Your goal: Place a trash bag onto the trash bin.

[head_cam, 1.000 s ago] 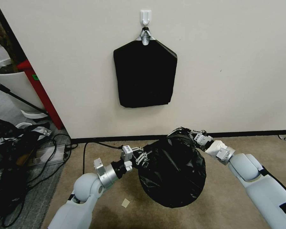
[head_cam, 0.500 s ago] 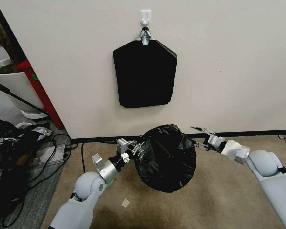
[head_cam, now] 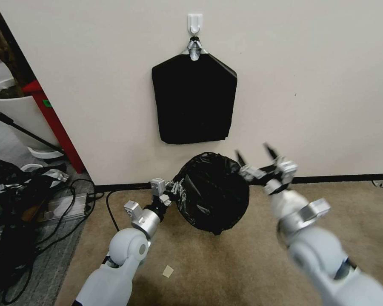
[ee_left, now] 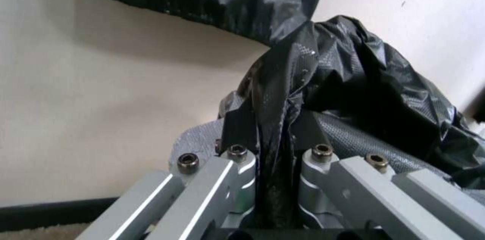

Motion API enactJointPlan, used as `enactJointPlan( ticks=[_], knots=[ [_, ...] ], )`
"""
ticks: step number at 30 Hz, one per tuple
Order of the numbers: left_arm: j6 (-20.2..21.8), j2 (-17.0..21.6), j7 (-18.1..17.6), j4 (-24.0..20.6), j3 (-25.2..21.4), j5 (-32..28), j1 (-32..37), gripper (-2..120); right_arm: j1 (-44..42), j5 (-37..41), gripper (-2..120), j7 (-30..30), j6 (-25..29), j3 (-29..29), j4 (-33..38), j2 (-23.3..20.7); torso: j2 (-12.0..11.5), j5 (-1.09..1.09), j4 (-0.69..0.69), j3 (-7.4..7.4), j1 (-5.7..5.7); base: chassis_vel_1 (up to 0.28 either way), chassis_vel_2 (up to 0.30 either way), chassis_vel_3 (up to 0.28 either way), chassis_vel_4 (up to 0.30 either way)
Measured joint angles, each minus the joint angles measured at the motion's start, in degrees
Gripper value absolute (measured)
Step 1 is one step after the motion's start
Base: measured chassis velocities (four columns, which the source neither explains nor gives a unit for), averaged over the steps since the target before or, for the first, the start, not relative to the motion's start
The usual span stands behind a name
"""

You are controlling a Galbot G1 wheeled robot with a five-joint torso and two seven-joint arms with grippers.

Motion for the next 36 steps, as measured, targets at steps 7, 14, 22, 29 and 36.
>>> enactJointPlan(
  ticks=[7, 14, 22, 29, 36],
  knots=[
    [-1.42, -0.45, 0.02, -1.92, 0.12, 0.92, 1.77, 6, -1.02, -5.61, 56, 8.94, -1.87, -7.03, -3.90, 8.24, 0.00, 0.01, 0.00, 0.00, 0.00, 0.000, 0.000, 0.000, 0.000],
    [-3.21, -0.56, 2.19, -3.16, 0.15, 3.02, 3.09, 6, 1.10, -6.00, 27, 20.08, -5.55, -9.32, -9.53, 14.77, 0.00, 0.01, 0.01, 0.00, 0.00, 0.000, 0.000, 0.000, 0.000],
    [-5.09, -0.80, 6.16, -3.47, 0.15, 6.97, 3.69, 6, 2.87, 1.30, 1, 26.28, -10.65, -9.38, -11.51, 16.13, 0.00, 0.01, 0.00, 0.00, 0.00, 0.000, 0.000, 0.000, 0.000],
    [-7.18, -1.03, 11.22, -2.85, 0.13, 10.61, 4.00, 6, 5.67, 6.86, 0, 27.86, -15.80, -9.24, -11.85, 14.63, 0.00, 0.02, 0.00, 0.00, 0.00, 0.000, 0.000, 0.000, 0.000],
    [-7.73, -1.10, 12.56, -2.90, 0.41, 11.88, 4.48, 6, 7.32, 8.13, 0, 28.54, -20.08, -9.21, -13.67, 12.99, 0.00, 0.02, 0.00, 0.00, 0.00, 0.000, 0.000, 0.000, 0.000]
  ],
)
